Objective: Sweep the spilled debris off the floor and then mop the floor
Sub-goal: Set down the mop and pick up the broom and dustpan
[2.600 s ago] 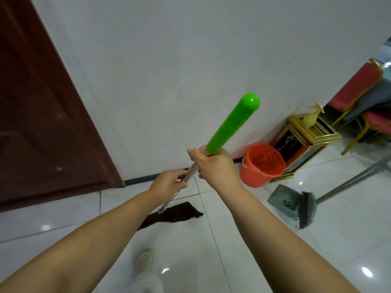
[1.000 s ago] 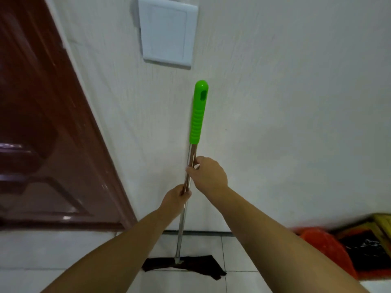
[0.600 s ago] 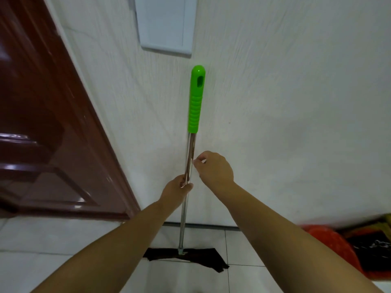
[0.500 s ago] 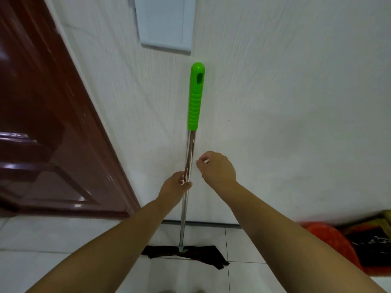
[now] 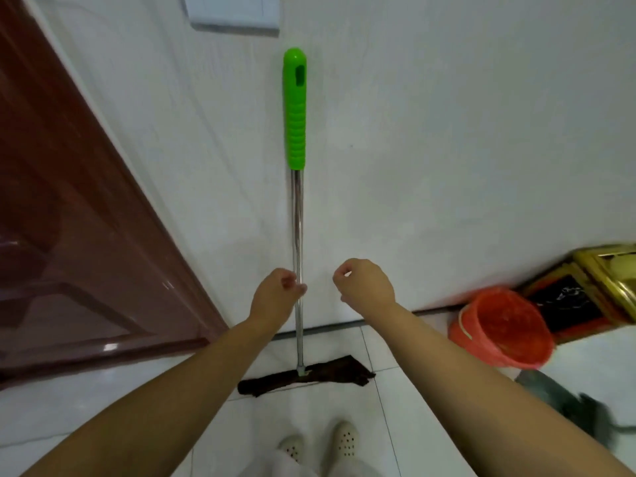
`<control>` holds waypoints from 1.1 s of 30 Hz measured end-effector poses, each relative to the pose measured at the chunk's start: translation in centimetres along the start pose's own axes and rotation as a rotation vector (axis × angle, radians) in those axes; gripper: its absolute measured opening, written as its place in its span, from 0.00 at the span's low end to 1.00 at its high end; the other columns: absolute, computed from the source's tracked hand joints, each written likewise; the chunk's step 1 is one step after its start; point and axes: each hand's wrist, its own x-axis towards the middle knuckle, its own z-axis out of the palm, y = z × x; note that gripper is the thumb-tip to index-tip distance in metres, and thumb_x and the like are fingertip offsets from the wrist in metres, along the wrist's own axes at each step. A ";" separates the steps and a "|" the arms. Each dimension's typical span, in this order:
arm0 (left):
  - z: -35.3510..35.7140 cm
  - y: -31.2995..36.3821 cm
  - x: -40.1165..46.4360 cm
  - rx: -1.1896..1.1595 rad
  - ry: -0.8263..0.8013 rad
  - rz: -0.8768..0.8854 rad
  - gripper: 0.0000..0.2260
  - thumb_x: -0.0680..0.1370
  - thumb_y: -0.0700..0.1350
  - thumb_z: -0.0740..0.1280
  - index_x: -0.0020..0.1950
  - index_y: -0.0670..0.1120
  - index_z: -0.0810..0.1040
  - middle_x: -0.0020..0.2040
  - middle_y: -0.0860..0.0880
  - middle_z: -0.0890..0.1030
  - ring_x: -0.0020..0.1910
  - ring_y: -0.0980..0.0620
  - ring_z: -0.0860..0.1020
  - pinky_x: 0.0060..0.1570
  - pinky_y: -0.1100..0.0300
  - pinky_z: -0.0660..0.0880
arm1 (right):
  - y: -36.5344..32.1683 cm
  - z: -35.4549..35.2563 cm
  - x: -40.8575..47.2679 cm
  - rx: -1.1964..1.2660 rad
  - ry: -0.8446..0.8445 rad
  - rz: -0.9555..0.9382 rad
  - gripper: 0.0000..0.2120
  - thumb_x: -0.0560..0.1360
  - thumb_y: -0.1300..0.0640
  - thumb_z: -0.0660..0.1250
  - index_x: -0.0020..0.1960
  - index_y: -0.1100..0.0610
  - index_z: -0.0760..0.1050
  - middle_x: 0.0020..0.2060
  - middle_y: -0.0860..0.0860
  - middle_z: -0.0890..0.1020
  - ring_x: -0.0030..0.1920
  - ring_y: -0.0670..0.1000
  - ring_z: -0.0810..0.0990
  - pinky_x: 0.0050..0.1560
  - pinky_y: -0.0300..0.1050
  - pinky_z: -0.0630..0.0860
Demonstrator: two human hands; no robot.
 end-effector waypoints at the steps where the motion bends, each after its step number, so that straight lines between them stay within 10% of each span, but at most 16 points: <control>1: 0.6 -0.3 -0.4 0.022 -0.054 -0.004 0.08 0.74 0.47 0.70 0.51 0.49 0.75 0.44 0.54 0.78 0.46 0.53 0.77 0.45 0.63 0.74 | 0.8 0.2 -0.6 0.010 -0.006 0.040 0.13 0.77 0.59 0.58 0.48 0.61 0.80 0.43 0.54 0.84 0.44 0.53 0.84 0.42 0.45 0.79; 18: 18.4 2.0 -14.1 0.273 -0.808 0.152 0.06 0.74 0.39 0.69 0.42 0.50 0.76 0.39 0.50 0.79 0.39 0.51 0.77 0.45 0.54 0.77 | 20.5 -2.5 -19.4 0.278 0.169 0.660 0.09 0.73 0.57 0.61 0.46 0.56 0.79 0.43 0.54 0.84 0.45 0.55 0.83 0.48 0.54 0.81; 33: 24.1 -7.4 -46.7 0.359 -1.082 0.235 0.06 0.75 0.38 0.67 0.42 0.49 0.77 0.39 0.50 0.79 0.39 0.53 0.78 0.40 0.61 0.76 | 34.3 3.3 -55.4 0.503 0.347 0.954 0.10 0.74 0.59 0.59 0.48 0.57 0.78 0.40 0.55 0.85 0.42 0.56 0.86 0.50 0.54 0.82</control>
